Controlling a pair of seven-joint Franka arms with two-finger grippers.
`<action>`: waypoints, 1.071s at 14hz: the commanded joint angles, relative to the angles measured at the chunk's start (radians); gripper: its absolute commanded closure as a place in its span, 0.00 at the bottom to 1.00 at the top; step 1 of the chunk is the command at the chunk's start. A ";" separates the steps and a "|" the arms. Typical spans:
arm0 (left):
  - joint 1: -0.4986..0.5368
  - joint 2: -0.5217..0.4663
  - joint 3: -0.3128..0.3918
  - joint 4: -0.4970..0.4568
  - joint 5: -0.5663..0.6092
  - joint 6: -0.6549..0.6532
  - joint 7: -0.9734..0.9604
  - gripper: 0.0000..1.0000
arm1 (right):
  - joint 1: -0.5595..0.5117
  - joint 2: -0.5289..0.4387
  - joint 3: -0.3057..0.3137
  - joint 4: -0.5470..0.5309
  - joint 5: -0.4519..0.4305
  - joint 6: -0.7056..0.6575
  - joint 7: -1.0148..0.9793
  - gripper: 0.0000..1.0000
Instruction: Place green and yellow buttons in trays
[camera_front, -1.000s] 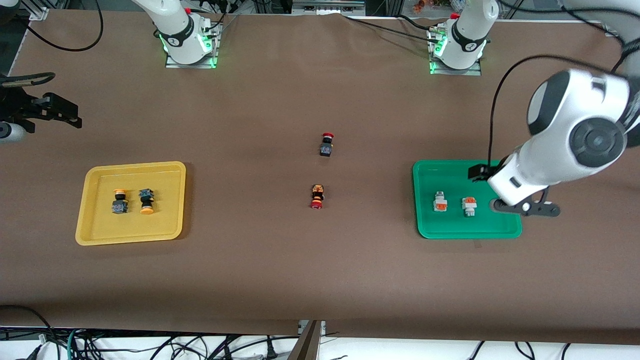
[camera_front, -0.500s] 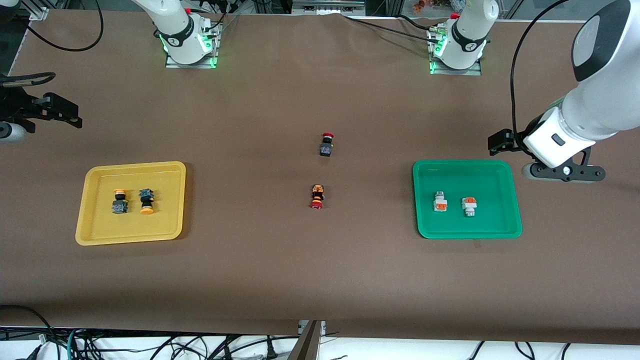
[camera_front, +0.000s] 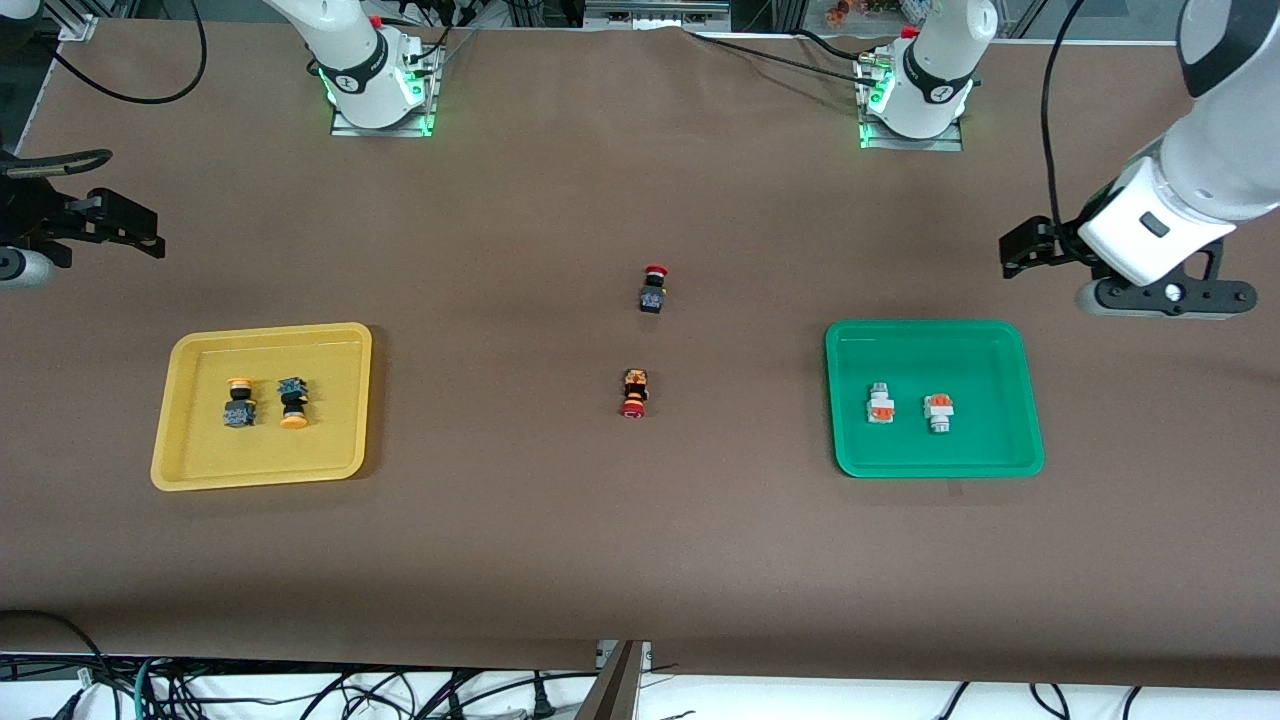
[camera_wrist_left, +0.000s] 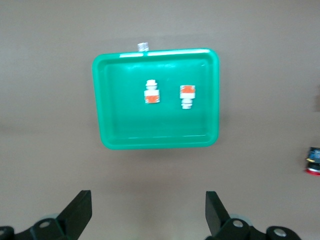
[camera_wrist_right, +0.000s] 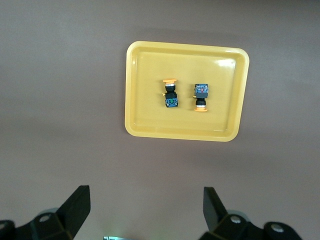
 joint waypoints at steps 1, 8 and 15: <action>-0.107 -0.037 0.178 -0.056 -0.064 0.020 0.079 0.00 | -0.014 0.003 0.012 0.005 -0.001 0.000 0.003 0.00; -0.180 -0.101 0.249 -0.147 -0.069 0.086 0.082 0.00 | -0.014 0.004 0.012 0.005 -0.002 -0.002 0.006 0.00; -0.165 -0.103 0.253 -0.145 -0.095 0.072 0.088 0.00 | -0.014 0.004 0.012 0.005 -0.001 -0.002 0.011 0.00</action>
